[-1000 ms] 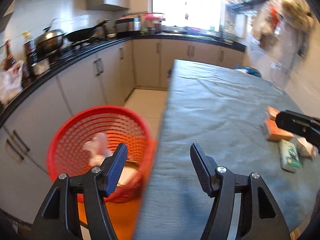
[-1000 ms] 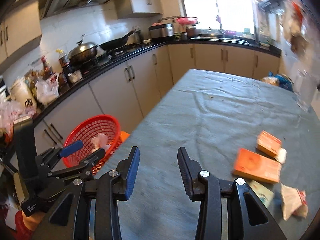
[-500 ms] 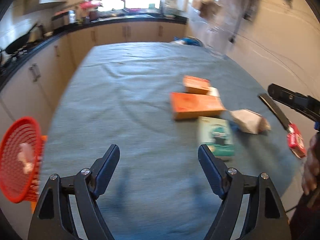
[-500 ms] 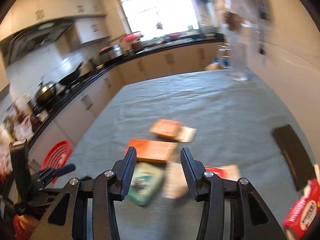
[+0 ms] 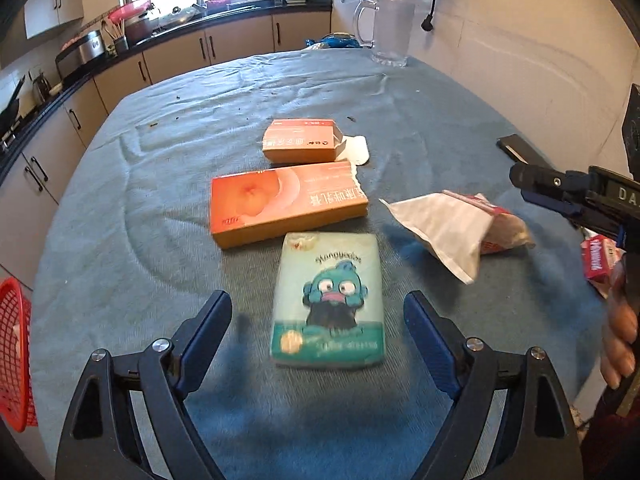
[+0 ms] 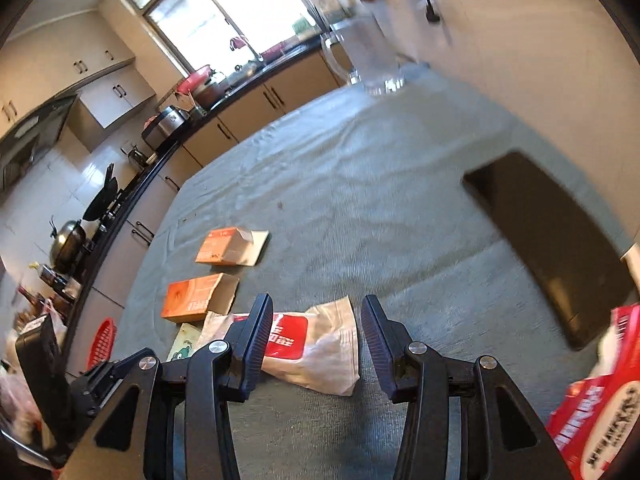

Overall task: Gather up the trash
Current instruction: 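Move both tools back to the table toward the remaining items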

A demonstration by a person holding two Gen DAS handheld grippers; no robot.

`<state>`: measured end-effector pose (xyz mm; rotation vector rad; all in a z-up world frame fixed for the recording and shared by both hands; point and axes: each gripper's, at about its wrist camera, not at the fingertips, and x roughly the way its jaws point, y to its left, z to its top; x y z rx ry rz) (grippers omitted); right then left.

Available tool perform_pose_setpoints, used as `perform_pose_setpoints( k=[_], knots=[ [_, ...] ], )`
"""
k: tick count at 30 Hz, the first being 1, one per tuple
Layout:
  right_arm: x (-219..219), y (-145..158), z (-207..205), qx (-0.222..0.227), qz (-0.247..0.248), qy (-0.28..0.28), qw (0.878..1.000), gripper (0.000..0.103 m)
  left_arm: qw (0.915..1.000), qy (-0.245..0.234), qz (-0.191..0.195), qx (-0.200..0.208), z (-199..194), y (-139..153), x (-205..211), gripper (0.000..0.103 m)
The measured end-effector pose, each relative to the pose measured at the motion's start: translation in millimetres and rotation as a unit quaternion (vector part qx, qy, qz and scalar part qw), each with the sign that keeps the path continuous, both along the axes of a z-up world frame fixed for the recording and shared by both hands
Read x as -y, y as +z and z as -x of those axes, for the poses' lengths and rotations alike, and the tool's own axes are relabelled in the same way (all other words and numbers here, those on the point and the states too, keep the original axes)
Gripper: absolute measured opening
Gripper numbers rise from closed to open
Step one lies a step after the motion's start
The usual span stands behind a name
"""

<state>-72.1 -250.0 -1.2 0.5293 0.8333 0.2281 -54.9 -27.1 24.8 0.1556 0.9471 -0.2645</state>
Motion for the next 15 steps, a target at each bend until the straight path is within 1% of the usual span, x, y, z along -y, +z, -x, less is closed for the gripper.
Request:
perform_pose_setpoints(
  k=[3,5,7,8,9,11,13,15],
  knots=[
    [-6,-8,-1,-0.009,-0.007,0.016,1.000,0.050,1.0000,0.004,-0.001,0.004,-6,-3,1,0.086],
    [-12,-11,0,-0.012,-0.016,0.037,0.999,0.050,0.9999,0.010,-0.009,0.007,-8,-6,-3,0.079],
    [-19,-10,6,-0.011,-0.021,0.058,0.998,0.052,1.0000,0.008,-0.003,-0.002,-10,-9,-6,0.070],
    [-23,-10,8,-0.010,-0.021,0.069,0.997,0.052,0.9999,0.010,0.003,-0.003,-11,-9,-9,0.068],
    [-30,-9,10,-0.010,-0.018,0.086,0.996,0.052,0.9999,0.012,0.001,0.000,-9,-8,-12,0.063],
    [-50,-8,22,-0.015,-0.006,0.137,0.991,0.052,0.9998,0.014,-0.009,0.005,-7,-7,-17,0.061],
    [-67,-4,36,-0.010,0.005,0.189,0.982,0.052,0.9996,0.024,-0.012,0.010,-6,-7,-28,0.060],
    [-78,4,49,0.005,0.015,0.219,0.976,0.052,0.9994,0.033,-0.006,0.008,-7,-7,-39,0.060]
  ],
)
